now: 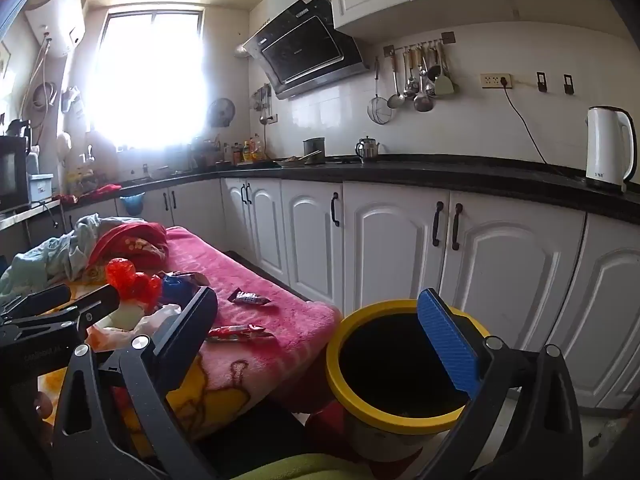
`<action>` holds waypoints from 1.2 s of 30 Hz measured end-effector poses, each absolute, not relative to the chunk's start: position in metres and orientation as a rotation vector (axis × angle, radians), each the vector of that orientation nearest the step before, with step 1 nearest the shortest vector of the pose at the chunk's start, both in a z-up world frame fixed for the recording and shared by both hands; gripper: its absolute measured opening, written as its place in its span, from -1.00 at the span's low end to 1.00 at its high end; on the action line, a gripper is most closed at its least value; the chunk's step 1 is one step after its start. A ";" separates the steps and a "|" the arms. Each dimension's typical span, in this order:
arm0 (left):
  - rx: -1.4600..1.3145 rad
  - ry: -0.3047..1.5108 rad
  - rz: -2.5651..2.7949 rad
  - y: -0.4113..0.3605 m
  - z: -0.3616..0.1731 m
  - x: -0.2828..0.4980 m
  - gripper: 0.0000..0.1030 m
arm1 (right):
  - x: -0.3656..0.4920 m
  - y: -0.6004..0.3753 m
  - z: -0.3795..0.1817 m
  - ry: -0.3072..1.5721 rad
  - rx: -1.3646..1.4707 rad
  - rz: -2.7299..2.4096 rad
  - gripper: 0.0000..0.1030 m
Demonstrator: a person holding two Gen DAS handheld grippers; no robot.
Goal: Collect trash
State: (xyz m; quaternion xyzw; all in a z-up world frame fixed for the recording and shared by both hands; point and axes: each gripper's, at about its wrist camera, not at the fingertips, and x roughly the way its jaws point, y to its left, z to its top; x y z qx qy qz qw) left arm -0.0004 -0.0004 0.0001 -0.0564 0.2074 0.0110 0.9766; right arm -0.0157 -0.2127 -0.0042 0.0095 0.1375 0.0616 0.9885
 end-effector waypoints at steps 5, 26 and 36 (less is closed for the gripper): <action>-0.125 0.412 0.020 0.002 0.001 -0.002 0.79 | -0.016 -0.213 -0.004 0.270 0.036 0.125 0.88; -0.118 0.412 0.028 0.002 -0.001 -0.005 0.79 | -0.015 -0.215 -0.005 0.278 0.042 0.125 0.88; -0.119 0.409 0.028 0.002 0.001 -0.004 0.79 | -0.015 -0.215 -0.005 0.280 0.044 0.125 0.88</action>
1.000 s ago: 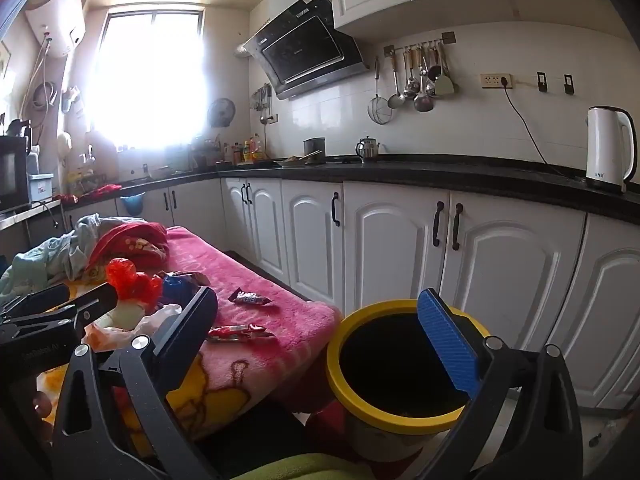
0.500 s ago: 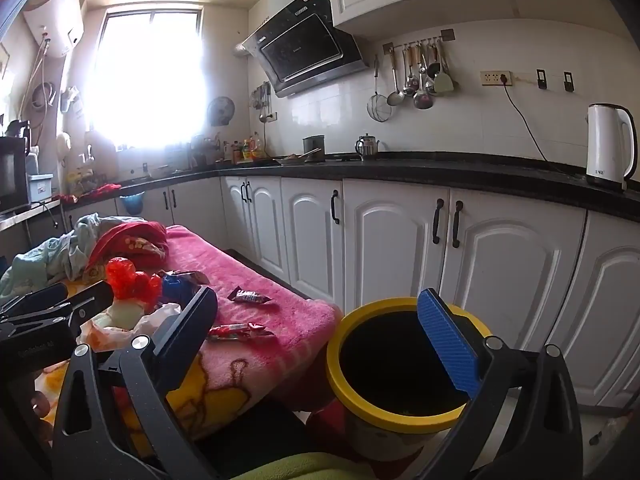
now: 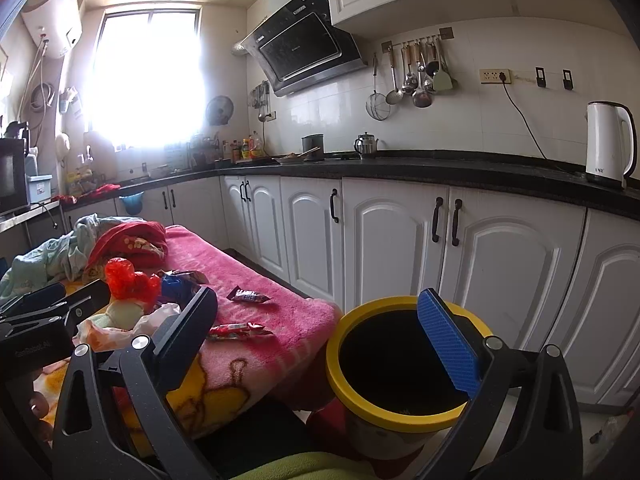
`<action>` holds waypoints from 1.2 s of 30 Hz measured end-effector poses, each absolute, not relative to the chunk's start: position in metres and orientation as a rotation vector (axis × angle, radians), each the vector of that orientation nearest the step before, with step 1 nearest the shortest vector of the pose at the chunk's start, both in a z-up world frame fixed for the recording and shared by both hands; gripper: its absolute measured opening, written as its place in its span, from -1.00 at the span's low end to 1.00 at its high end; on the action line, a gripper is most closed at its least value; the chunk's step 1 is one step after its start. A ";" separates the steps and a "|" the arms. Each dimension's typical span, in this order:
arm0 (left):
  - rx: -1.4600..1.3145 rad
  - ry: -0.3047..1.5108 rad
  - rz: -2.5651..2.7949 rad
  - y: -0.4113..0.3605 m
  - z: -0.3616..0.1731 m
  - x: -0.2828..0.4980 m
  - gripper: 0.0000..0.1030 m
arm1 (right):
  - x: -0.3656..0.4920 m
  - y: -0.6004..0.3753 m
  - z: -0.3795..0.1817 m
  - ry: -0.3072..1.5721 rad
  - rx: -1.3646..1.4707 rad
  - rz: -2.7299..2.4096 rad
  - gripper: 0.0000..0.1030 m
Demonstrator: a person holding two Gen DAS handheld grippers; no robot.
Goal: Collect trash
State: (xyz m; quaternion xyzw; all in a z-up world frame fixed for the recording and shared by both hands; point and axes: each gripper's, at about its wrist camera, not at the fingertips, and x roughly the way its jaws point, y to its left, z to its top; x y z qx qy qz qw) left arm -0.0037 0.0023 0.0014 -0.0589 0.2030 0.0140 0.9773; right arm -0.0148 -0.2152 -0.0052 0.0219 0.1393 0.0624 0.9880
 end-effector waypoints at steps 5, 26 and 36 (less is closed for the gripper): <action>-0.118 0.408 0.028 0.002 0.001 -0.004 0.79 | -0.015 -0.215 -0.005 0.281 0.045 0.125 0.88; -0.124 0.413 0.041 0.006 0.005 -0.003 0.79 | -0.013 -0.214 -0.007 0.295 0.041 0.151 0.88; -0.167 0.432 0.085 0.034 0.001 0.000 0.79 | 0.003 -0.193 -0.010 0.358 0.009 0.254 0.88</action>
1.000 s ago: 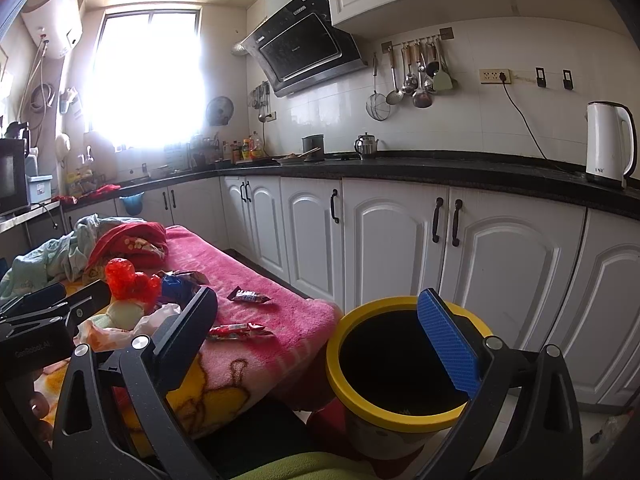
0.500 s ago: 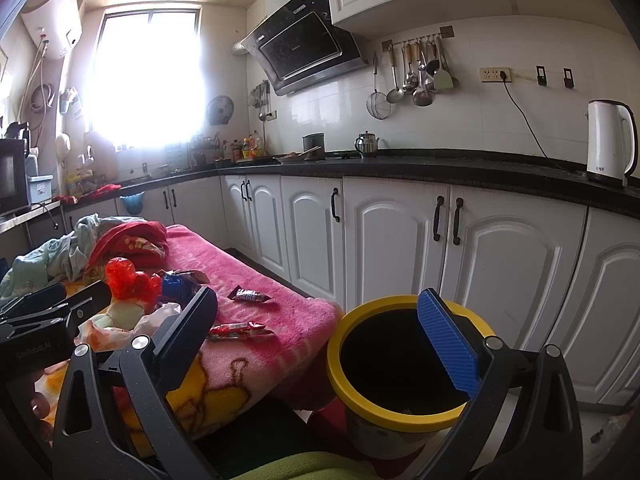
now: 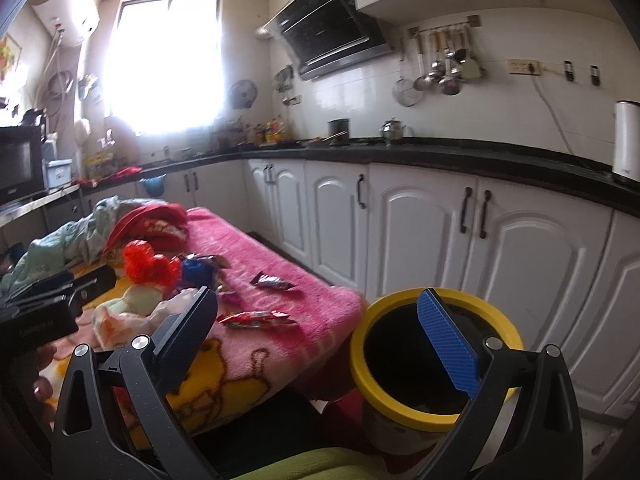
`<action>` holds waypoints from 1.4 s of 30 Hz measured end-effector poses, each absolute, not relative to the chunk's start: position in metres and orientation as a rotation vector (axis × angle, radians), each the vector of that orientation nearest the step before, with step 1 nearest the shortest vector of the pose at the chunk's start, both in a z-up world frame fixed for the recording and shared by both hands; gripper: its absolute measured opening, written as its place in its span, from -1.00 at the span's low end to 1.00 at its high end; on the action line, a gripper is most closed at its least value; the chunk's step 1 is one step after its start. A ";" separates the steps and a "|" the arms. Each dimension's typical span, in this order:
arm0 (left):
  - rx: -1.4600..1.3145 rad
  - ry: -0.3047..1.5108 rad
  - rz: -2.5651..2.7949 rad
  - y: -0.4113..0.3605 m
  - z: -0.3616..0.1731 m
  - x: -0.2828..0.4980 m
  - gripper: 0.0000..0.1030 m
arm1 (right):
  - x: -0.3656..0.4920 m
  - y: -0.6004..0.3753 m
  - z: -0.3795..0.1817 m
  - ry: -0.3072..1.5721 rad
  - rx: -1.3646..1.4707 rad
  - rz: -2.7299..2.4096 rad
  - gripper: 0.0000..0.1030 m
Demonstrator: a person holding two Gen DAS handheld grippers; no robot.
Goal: Collect trash
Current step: 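Grasp the white plastic bag with the left tool while the right tool grasps the red candy wrapper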
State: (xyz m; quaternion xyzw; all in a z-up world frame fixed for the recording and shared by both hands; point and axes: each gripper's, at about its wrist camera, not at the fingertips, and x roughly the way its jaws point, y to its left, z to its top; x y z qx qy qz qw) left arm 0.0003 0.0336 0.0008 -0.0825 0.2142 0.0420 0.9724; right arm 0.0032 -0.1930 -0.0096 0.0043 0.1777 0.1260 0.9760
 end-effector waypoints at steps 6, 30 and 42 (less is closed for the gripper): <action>-0.197 0.463 0.116 0.061 -0.004 0.004 0.79 | 0.020 -0.174 -0.013 0.419 -0.037 0.339 0.88; -0.195 0.707 0.054 0.085 -0.052 0.046 0.35 | 0.160 -0.143 -0.075 0.737 -0.036 0.396 0.48; -0.185 0.776 0.092 0.088 -0.066 0.054 -0.16 | 0.174 -0.145 -0.108 0.851 0.060 0.470 -0.51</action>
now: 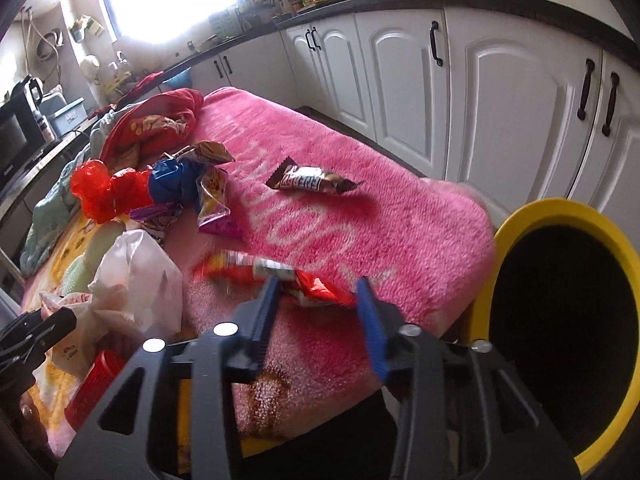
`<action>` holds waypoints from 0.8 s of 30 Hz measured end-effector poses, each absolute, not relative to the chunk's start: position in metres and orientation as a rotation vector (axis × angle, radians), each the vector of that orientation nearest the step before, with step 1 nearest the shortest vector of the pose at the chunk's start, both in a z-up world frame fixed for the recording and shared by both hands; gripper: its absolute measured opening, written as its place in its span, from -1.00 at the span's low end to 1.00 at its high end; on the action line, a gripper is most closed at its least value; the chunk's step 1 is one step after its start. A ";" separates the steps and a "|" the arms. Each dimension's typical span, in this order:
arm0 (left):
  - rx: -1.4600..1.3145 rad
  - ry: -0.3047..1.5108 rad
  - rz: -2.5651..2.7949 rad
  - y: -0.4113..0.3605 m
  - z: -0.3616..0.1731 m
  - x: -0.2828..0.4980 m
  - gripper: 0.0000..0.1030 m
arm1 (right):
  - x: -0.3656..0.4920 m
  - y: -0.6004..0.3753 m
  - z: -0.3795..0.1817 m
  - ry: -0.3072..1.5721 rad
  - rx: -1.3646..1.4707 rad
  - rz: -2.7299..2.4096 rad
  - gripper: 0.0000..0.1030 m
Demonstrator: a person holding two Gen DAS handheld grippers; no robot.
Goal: Collect trash
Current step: 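Grasp the white plastic bag with the left tool while the right tool grasps the red candy wrapper, then carry the white bag and red wrapper over the yellow bin and release both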
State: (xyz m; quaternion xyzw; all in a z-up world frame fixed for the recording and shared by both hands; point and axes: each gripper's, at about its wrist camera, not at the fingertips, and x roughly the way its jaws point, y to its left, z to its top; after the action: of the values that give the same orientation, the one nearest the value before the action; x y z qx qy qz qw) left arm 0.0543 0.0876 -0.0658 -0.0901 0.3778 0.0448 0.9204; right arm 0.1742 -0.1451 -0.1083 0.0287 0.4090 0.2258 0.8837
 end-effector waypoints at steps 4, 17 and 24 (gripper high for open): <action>-0.185 0.776 0.089 0.088 -0.066 0.054 -0.35 | 0.173 -0.146 -0.108 0.831 0.065 0.485 -0.82; -0.199 0.763 0.034 0.086 -0.062 0.050 -0.82 | 0.151 -0.144 -0.083 0.772 0.010 0.558 -0.91; -0.182 0.694 -0.001 0.075 -0.036 0.046 -0.84 | 0.140 -0.155 -0.061 0.720 0.021 0.557 -0.91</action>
State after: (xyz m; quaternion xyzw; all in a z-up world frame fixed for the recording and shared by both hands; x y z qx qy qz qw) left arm 0.0462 0.0746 -0.0363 -0.0889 0.3396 -0.0003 0.9363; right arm 0.1397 -0.1552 -0.0609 0.0102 0.3478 0.2690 0.8981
